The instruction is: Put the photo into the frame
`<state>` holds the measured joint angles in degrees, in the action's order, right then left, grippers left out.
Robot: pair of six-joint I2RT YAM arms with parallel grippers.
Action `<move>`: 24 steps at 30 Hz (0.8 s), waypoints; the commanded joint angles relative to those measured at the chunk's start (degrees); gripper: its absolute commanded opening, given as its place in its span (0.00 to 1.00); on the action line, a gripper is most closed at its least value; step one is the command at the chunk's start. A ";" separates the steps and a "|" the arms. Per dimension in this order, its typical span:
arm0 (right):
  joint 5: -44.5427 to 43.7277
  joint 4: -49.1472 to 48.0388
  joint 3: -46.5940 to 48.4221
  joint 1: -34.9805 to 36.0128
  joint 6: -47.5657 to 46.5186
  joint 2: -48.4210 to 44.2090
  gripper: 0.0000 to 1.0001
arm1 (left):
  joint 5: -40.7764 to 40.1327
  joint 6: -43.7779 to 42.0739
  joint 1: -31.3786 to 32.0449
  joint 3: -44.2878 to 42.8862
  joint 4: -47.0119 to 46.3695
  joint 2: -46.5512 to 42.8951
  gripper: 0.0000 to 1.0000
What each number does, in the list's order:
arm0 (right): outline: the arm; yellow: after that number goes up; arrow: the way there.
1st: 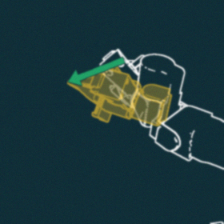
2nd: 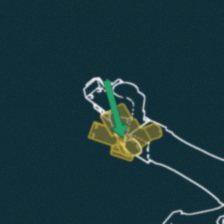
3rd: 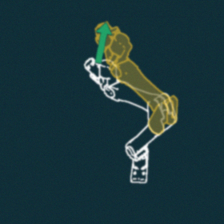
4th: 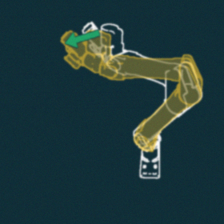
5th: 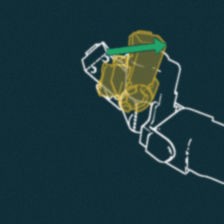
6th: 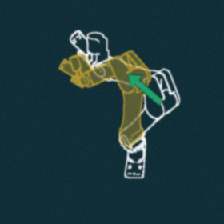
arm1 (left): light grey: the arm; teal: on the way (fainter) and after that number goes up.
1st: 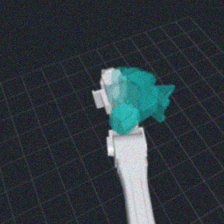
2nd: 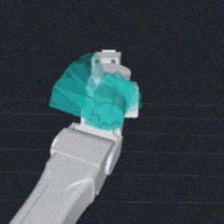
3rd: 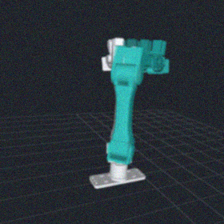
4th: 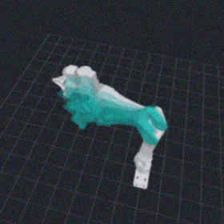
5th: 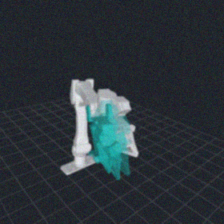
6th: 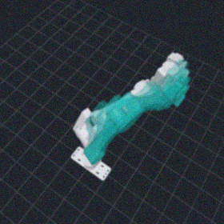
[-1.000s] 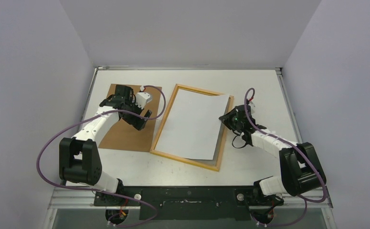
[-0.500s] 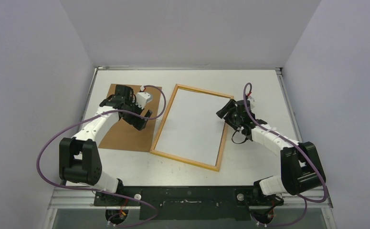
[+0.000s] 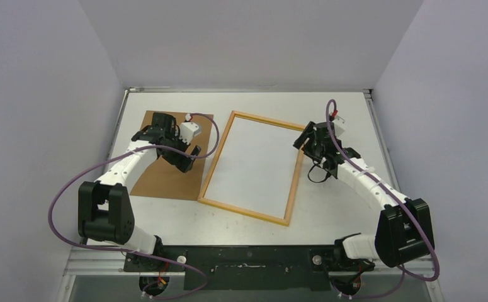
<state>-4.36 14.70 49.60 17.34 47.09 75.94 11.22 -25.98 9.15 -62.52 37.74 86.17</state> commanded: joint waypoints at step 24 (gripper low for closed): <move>1.40 4.33 -0.03 -2.40 -5.07 -2.32 0.66 | -4.90 -1.93 10.86 10.73 -12.59 4.65 0.85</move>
<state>-3.70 19.97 49.71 15.94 42.63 75.85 6.48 -28.93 18.13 -52.27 28.47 90.76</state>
